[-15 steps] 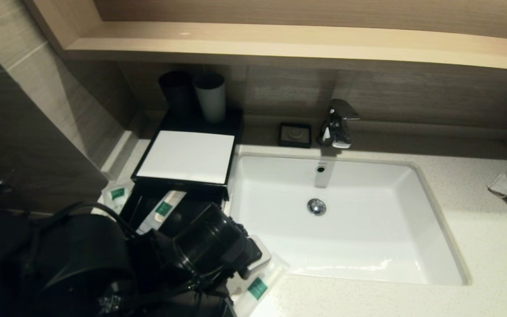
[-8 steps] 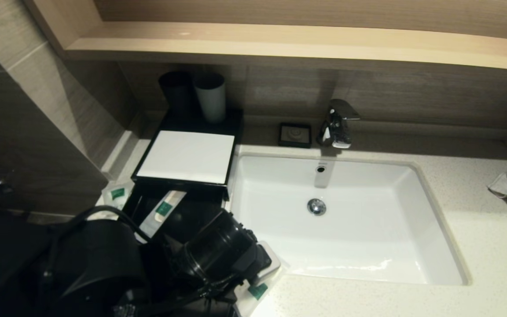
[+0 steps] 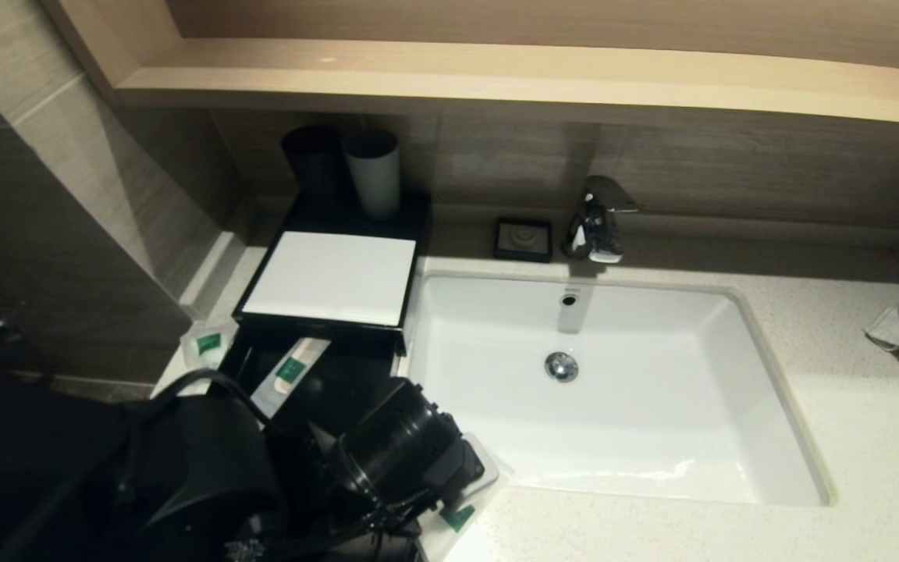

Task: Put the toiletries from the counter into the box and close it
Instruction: Pick up the bathroom toiletry

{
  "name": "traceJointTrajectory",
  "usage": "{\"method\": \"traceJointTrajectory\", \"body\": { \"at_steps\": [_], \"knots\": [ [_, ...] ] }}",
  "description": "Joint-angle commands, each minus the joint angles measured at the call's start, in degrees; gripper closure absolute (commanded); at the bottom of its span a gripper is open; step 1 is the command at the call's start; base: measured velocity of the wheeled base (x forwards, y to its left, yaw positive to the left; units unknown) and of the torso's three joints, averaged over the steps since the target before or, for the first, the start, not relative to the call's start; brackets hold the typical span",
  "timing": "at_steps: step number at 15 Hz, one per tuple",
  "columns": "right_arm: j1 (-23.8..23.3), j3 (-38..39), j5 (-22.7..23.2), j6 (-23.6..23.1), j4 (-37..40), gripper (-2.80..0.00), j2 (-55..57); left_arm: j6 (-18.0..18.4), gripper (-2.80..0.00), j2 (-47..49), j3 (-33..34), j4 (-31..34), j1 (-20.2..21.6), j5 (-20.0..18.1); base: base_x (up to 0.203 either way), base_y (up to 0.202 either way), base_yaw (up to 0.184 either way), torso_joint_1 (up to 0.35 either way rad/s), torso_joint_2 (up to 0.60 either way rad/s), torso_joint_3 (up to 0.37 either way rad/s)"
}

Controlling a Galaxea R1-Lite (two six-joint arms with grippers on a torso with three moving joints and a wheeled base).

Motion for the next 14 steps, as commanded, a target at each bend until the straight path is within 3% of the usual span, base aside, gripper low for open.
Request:
{"method": "traceJointTrajectory", "body": {
  "at_steps": [1, 14],
  "knots": [
    [-0.06, 0.0, 0.0, 0.0, 0.0, 0.0, 0.0, 0.12, -2.8, 0.34, 0.06, 0.09, 0.0, 0.1, 0.0, 0.0, 0.0, 0.0, 0.0, 0.0],
    [0.02, 0.0, 0.0, 0.0, 0.0, 0.0, 0.0, 0.08, -2.8, 2.16, 0.41, -0.17, -2.02, 5.82, 0.0, 0.0, 0.0, 0.0, 0.0, 0.0]
  ]
}}
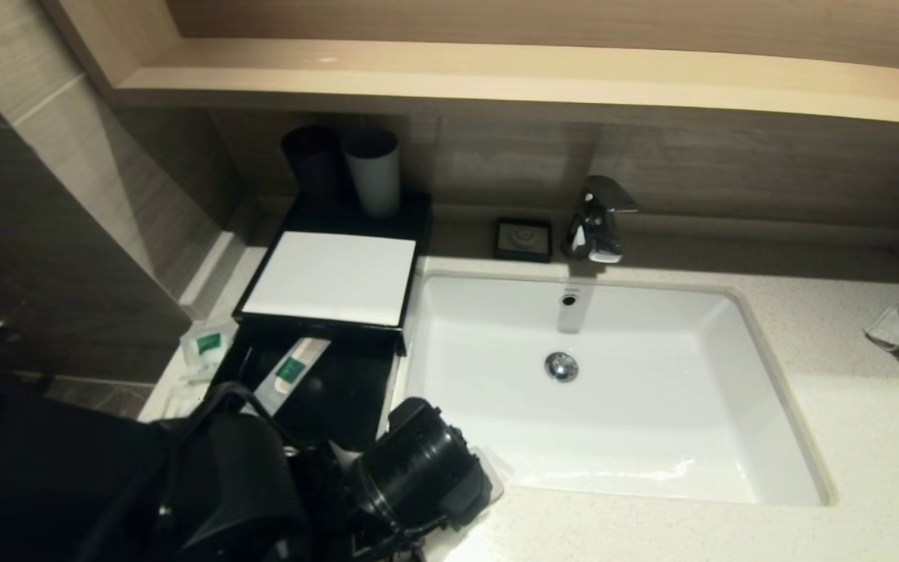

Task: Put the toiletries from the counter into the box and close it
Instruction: Pick up the bathroom toiletry

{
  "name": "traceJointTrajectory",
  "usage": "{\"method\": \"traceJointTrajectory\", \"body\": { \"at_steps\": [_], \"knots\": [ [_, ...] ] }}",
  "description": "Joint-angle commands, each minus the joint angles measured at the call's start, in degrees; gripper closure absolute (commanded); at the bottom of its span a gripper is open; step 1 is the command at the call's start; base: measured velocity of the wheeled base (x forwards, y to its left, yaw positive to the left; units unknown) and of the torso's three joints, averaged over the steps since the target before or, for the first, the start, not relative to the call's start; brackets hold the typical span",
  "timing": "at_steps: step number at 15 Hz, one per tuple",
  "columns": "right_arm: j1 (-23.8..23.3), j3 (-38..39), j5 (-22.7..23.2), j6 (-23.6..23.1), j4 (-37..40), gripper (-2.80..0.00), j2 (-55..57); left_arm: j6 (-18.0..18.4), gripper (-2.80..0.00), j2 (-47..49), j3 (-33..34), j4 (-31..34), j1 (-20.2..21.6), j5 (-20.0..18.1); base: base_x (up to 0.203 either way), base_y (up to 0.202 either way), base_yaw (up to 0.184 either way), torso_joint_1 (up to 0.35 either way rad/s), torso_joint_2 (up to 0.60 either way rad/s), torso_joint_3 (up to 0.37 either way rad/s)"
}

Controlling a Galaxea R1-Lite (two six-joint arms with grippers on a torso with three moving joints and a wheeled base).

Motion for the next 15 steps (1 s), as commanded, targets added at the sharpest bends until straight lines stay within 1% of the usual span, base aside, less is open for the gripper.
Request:
{"method": "traceJointTrajectory", "body": {
  "at_steps": [1, 15],
  "knots": [
    [0.02, 0.0, -0.01, 0.0, -0.02, 0.0, 0.0, 0.09, -2.8, 0.48, -0.01, 0.1, -0.17, 0.3, 0.0, 0.0, 0.0, 0.0, 0.0, 0.0],
    [0.02, 0.0, -0.01, 0.0, -0.02, 0.0, 0.0, 0.27, -2.8, 1.11, 0.08, 0.18, -0.27, 0.73, 0.0, 0.0, 0.0, 0.0, 0.0, 0.0]
  ]
}}
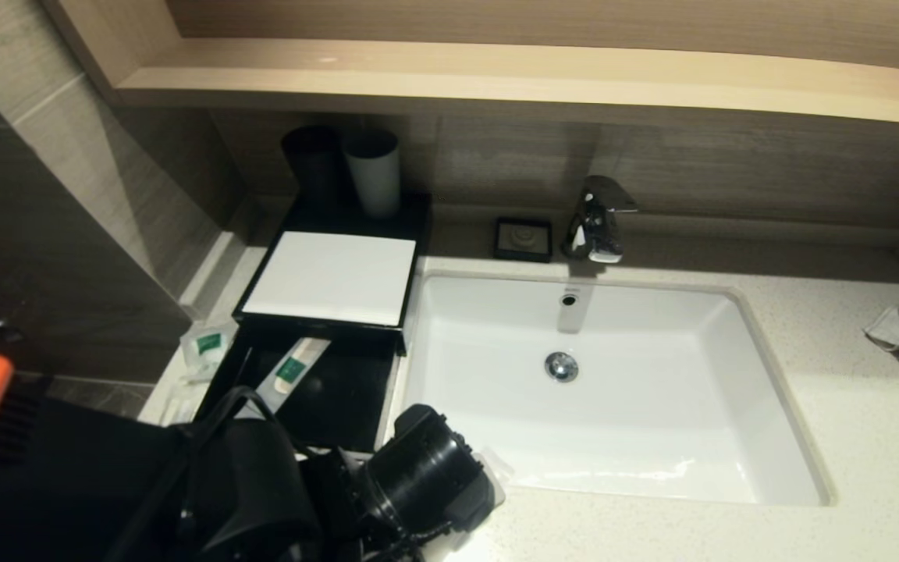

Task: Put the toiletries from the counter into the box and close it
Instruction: Pick up the bathroom toiletry

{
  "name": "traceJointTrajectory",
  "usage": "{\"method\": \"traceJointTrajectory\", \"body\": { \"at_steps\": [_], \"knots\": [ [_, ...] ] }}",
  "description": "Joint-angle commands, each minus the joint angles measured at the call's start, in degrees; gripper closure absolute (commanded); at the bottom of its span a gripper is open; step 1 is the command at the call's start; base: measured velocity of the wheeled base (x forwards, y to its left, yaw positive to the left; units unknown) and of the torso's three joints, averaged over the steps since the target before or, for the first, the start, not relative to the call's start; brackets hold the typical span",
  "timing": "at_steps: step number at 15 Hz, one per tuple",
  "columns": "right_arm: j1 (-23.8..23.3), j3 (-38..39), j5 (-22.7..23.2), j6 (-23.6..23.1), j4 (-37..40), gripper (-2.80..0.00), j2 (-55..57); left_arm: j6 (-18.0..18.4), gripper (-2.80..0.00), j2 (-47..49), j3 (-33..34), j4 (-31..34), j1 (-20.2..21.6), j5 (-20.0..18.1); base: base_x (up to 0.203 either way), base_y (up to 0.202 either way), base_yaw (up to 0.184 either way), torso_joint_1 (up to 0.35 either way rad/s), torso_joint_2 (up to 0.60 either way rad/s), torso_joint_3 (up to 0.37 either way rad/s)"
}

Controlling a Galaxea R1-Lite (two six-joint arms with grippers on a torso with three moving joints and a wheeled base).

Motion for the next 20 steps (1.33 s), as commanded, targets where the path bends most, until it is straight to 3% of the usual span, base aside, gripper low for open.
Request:
{"method": "traceJointTrajectory", "body": {
  "at_steps": [1, 5, 6, 20],
  "knots": [
    [0.02, 0.0, 0.0, 0.0, 0.0, 0.0, 0.0, 0.05, -2.8, 0.06, 0.0, 0.12, -0.24, 0.09, 0.0, 0.0, 0.0, 0.0, 0.0, 0.0],
    [-0.02, 0.0, 0.0, 0.0, 0.0, 0.0, 0.0, 0.05, -2.8, 0.06, 0.13, 0.04, -0.28, 0.13, 0.0, 0.0, 0.0, 0.0, 0.0, 0.0],
    [0.02, 0.0, 0.0, 0.0, 0.0, 0.0, 0.0, 0.05, 0.0, 0.0, 0.26, 0.04, -0.3, 0.18, 0.0, 0.0, 0.0, 0.0, 0.0, 0.0],
    [0.02, 0.0, 0.0, 0.0, 0.0, 0.0, 0.0, 0.05, 0.0, -0.34, 0.21, 0.04, -0.29, 0.0, 0.0, 0.0, 0.0, 0.0, 0.0, 0.0]
  ]
}}
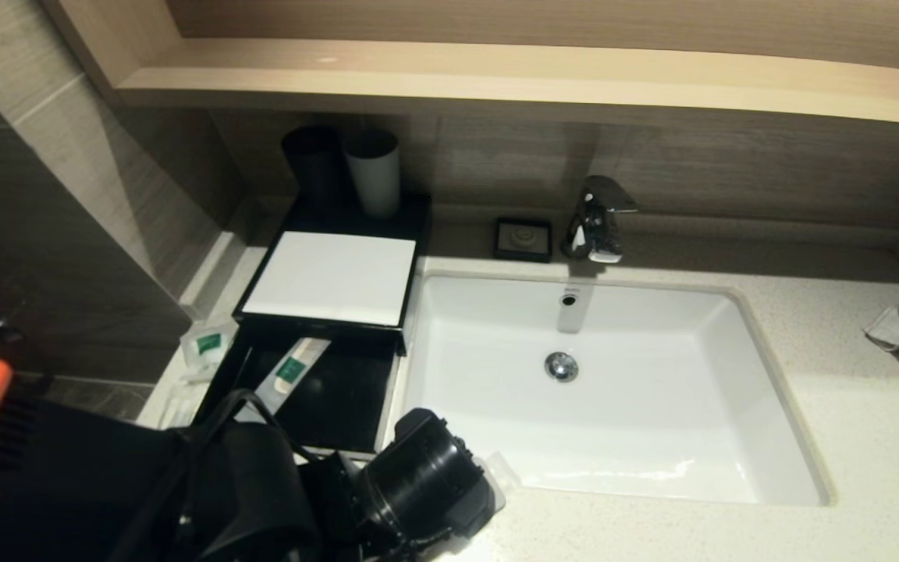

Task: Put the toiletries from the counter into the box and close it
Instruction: Pick up the bathroom toiletry

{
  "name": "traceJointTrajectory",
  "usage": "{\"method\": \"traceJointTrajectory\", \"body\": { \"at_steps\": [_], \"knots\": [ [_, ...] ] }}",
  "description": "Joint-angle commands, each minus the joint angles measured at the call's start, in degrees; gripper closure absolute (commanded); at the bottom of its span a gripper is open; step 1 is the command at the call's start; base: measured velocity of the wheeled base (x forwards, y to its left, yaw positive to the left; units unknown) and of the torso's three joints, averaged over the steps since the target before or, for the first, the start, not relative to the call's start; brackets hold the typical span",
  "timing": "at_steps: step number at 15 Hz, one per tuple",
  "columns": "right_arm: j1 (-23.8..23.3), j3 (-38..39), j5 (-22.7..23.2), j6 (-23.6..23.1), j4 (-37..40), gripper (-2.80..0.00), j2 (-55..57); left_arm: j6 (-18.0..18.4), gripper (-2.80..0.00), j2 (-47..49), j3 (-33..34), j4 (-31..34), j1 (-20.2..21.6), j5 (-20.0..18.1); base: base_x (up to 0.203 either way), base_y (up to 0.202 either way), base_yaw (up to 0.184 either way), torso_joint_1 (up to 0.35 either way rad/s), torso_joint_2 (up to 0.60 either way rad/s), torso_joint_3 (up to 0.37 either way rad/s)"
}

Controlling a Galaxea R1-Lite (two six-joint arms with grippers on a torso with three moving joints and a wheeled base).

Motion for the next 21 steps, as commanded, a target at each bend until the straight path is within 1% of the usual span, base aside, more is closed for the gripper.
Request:
{"method": "traceJointTrajectory", "body": {
  "at_steps": [1, 3, 5, 7, 9, 10, 13, 16, 21],
  "knots": [
    [0.0, 0.0, 0.01, -0.01, 0.0, 0.0, 0.0, -0.3, 0.0, -0.49, -0.4, -0.04, 0.02, 0.07, 0.0, 0.0, 0.0, 0.0, 0.0, 0.0],
    [0.0, 0.0, 0.01, -0.01, 0.0, 0.0, 0.0, -0.66, 0.0, -0.88, -1.14, -0.63, 0.03, -0.27, 0.0, 0.0, 0.0, 0.0, 0.0, 0.0],
    [0.0, 0.0, 0.01, -0.01, 0.0, 0.0, 0.0, -1.16, 0.0, -1.32, -1.15, -2.69, 0.07, -0.22, 0.0, 0.0, 0.0, 0.0, 0.0, 0.0],
    [-0.02, 0.0, 0.01, -0.01, 0.0, 0.0, 0.0, -3.4, 0.0, -1.32, -1.72, -3.46, 0.11, 0.11, 0.0, 0.0, 0.0, 0.0, 0.0, 0.0],
    [0.0, 0.0, 0.01, -0.01, 0.0, 0.0, 0.0, -4.53, 0.0, -2.01, -2.28, -3.4, 0.11, 0.3, 0.0, 0.0, 0.0, 0.0, 0.0, 0.0],
    [0.0, 0.0, 0.01, -0.01, 0.0, 0.0, 0.0, -4.7, 0.0, -2.47, -2.71, -3.07, 0.11, 0.69, 0.0, 0.0, 0.0, 0.0, 0.0, 0.0],
    [0.0, 0.0, 0.01, -0.01, 0.0, 0.0, 0.0, -4.74, 0.0, -2.89, -2.91, -3.38, 0.59, 3.63, 0.0, 0.0, 0.0, 0.0, 0.0, 0.0],
    [0.0, 0.0, 0.01, -0.01, 0.0, 0.0, 0.0, -4.96, 0.0, -5.58, -2.99, -3.18, 1.12, 3.93, 0.0, 0.0, 0.0, 0.0, 0.0, 0.0],
    [-0.01, 0.0, 0.01, -0.01, 0.0, 0.0, 0.0, -4.97, 0.0, -8.33, -2.99, -3.13, 3.68, 3.94, 0.0, 0.0, 0.0, 0.0, 0.0, 0.0]
  ]
}}
